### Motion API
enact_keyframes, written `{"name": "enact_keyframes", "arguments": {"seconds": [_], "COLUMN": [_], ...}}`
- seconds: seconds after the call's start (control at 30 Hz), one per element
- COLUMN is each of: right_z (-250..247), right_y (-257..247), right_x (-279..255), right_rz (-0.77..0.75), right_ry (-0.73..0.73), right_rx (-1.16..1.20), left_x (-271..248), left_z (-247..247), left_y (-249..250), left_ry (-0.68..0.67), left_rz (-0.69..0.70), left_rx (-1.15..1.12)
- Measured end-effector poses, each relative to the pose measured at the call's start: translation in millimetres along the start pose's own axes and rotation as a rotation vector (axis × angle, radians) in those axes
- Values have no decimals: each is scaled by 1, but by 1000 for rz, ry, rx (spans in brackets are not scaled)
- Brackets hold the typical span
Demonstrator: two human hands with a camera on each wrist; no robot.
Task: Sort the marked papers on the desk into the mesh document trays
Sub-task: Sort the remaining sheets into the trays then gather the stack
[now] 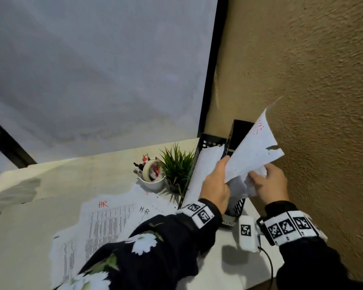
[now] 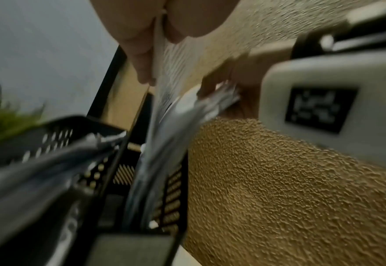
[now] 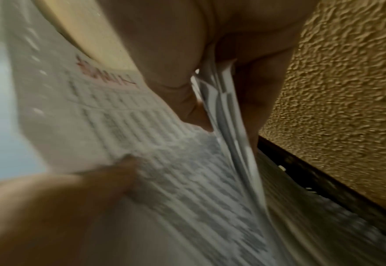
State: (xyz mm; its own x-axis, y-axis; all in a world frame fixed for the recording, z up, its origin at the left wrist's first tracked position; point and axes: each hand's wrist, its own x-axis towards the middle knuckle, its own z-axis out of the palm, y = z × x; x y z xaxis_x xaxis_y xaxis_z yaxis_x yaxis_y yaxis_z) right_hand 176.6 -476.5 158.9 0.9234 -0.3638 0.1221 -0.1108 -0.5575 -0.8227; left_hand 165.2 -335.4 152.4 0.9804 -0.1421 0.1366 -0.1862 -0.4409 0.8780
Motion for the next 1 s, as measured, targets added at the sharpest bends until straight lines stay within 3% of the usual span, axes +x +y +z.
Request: {"name": "enact_keyframes", "arguments": {"seconds": [0.23, 0.43, 0.57, 0.67, 0.77, 0.83, 0.87, 0.93, 1.0], "right_z": [-1, 11, 27, 27, 27, 35, 44, 73, 107], "right_y": [-5, -4, 4, 3, -11, -28, -35, -37, -31], "right_x": [6, 11, 9, 6, -5, -21, -31, -51, -75], "right_rz": [-23, -54, 10, 44, -158, -415, -510, -577, -506], "right_ry": [-6, 3, -139, -118, 59, 186, 182, 8, -277], "right_rx": [-17, -205, -320, -249, -232, -230, -199, -110, -53], "left_x": [14, 8, -7, -26, -45, -63, -75, -101, -124], "left_z": [50, 49, 19, -21, -67, -96, -108, -124, -129], "left_y": [-18, -23, -34, -68, -138, -190, -212, -242, -257], "left_ry": [26, -6, 17, 140, 304, 281, 219, 38, -60], "left_rz": [-213, -305, -219, -174, -397, -655, -778, -931, -945], "left_rx": [-12, -172, -175, -243, -136, 71, 204, 452, 542]}}
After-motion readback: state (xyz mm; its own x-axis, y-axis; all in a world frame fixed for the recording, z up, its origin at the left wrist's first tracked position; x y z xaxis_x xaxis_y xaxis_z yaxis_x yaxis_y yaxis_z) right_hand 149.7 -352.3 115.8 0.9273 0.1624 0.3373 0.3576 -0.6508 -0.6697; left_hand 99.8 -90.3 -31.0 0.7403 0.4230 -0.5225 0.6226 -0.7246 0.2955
